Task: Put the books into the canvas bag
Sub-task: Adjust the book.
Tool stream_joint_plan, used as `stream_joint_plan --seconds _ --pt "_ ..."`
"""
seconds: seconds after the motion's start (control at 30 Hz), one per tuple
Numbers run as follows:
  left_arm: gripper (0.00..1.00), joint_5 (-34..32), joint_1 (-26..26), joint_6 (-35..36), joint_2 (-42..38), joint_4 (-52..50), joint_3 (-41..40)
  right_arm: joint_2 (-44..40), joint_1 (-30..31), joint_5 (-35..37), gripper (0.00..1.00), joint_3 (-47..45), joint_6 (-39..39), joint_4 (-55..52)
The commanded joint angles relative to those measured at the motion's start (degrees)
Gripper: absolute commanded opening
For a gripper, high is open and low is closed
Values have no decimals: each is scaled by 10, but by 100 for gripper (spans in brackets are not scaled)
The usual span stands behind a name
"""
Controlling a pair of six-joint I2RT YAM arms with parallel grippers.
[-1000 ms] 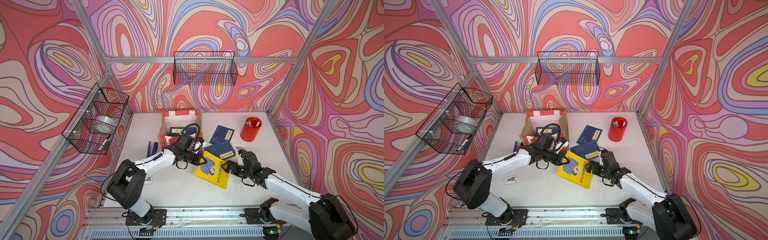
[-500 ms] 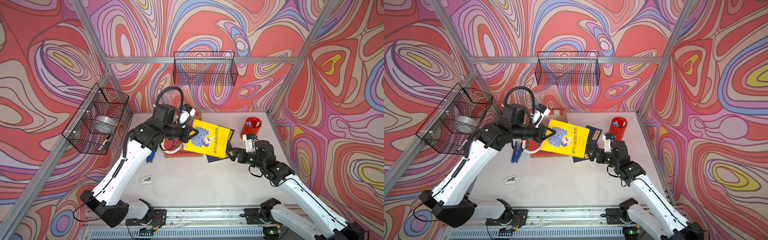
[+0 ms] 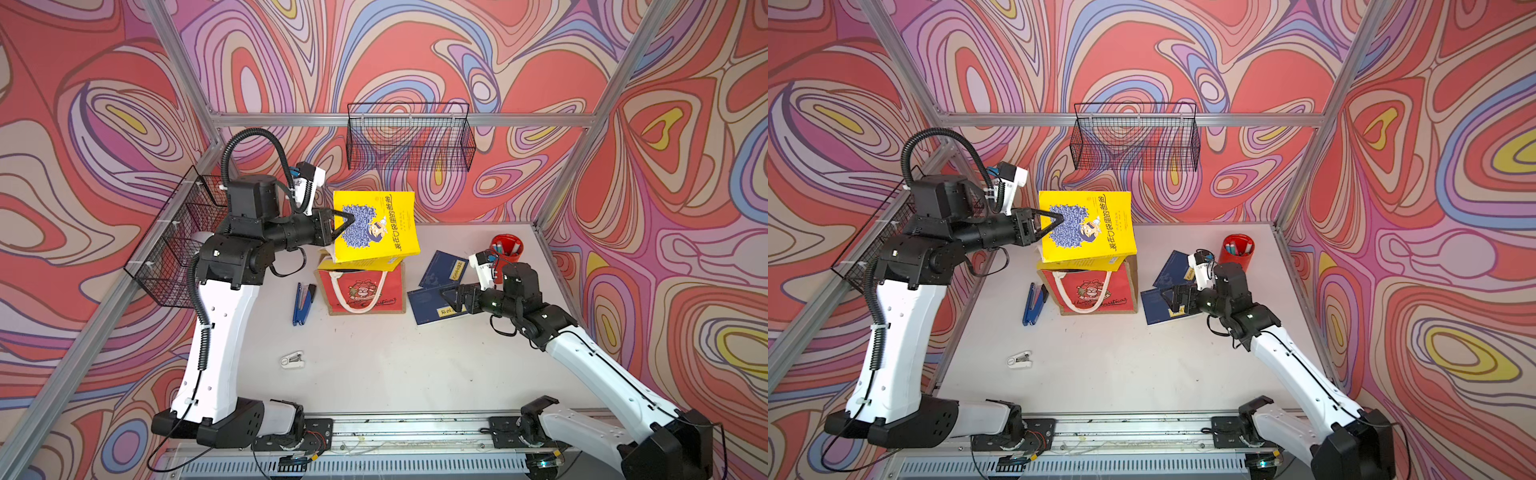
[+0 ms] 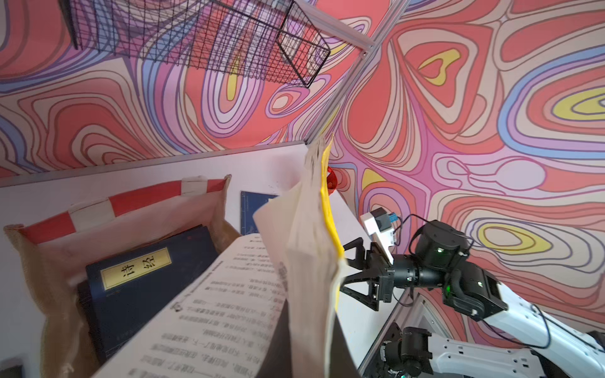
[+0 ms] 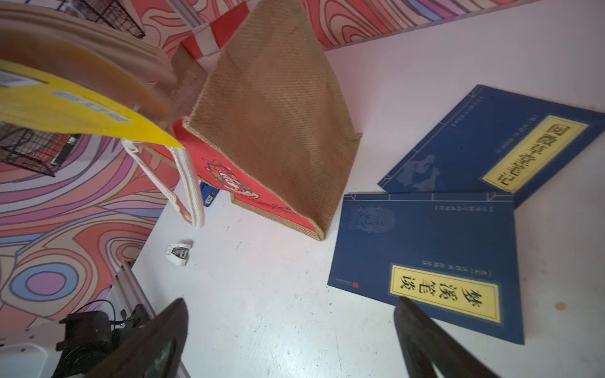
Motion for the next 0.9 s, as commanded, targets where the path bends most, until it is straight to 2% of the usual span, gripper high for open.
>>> stream_joint_plan --seconds 0.0,0.1,0.2,0.23,0.33,0.53,0.57,0.8,0.87 --pt "0 66 6 -6 0 34 26 0 -1 -128 98 21 11 78" --pt "0 87 9 -6 3 26 39 20 -1 -201 99 54 66 119" --pt "0 146 9 -27 -1 62 28 45 -6 -281 98 64 207 256" --pt "0 164 10 -29 -4 69 22 54 -6 -304 98 65 265 315" --pt "0 161 9 -20 -20 71 -2 78 -6 -332 98 46 430 516" --pt "0 217 10 -40 -39 106 -69 194 -6 -311 98 42 761 981" --pt "0 216 10 -25 -40 87 -70 208 -6 -302 98 52 787 1016" --pt "0 194 9 23 -58 38 -95 209 -5 -320 98 61 798 1013" --pt "0 153 9 38 -58 16 -85 190 -5 -335 99 46 759 948"
